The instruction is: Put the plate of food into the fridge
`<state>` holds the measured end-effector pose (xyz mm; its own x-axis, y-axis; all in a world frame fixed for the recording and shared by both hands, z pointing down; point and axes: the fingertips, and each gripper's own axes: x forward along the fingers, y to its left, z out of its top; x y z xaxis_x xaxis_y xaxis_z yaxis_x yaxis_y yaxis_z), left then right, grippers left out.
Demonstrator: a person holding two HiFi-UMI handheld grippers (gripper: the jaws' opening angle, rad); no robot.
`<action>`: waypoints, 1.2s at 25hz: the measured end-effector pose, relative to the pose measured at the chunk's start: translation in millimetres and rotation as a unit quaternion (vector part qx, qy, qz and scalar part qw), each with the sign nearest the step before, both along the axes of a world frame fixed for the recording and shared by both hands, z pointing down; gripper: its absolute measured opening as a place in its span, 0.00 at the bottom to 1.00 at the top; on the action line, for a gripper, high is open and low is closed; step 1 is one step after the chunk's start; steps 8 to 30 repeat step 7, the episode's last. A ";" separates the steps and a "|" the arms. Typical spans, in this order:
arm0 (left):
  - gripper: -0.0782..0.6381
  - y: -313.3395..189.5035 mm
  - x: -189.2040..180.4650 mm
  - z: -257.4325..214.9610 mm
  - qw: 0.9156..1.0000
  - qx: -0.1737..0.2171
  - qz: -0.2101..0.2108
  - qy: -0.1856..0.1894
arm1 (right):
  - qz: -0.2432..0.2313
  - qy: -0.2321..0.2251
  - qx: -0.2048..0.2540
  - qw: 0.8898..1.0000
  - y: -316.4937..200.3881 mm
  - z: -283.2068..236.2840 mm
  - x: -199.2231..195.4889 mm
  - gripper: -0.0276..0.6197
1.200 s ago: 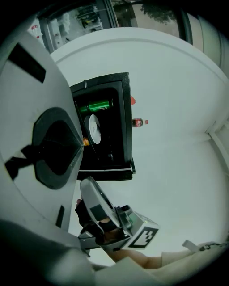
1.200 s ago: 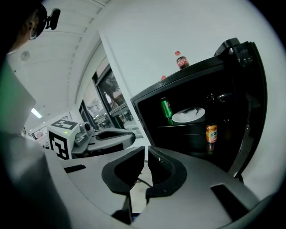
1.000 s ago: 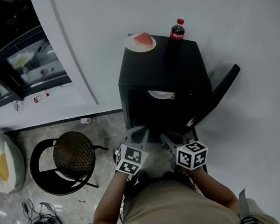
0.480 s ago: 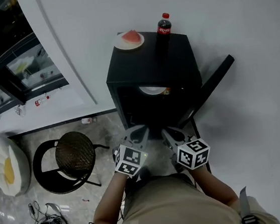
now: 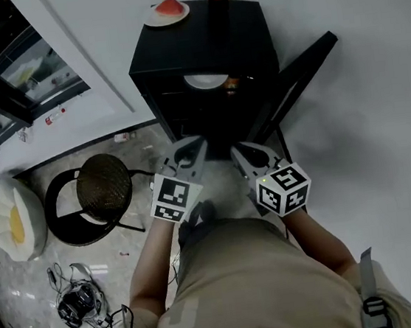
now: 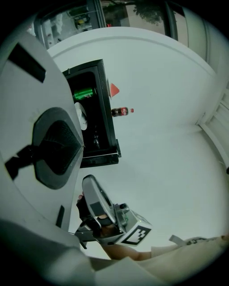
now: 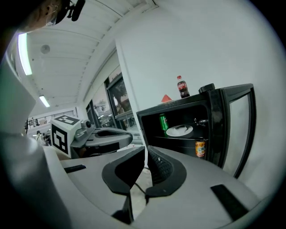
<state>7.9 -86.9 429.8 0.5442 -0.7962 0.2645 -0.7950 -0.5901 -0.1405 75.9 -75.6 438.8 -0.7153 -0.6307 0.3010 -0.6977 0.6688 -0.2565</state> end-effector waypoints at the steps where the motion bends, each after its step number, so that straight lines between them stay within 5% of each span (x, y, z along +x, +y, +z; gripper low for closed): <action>1: 0.12 1.1 1.7 -0.9 1.000 0.003 -0.001 -0.002 | -0.006 0.005 0.008 1.000 2.7 -0.8 1.3 0.09; 7: 0.12 3.4 7.6 -4.0 0.999 0.029 -0.024 -0.016 | -0.056 0.054 0.077 0.994 17.3 -5.3 4.4 0.09; 30: 0.12 3.4 7.6 -4.0 0.999 0.029 -0.024 -0.016 | -0.056 0.054 0.077 0.994 17.3 -5.3 4.4 0.09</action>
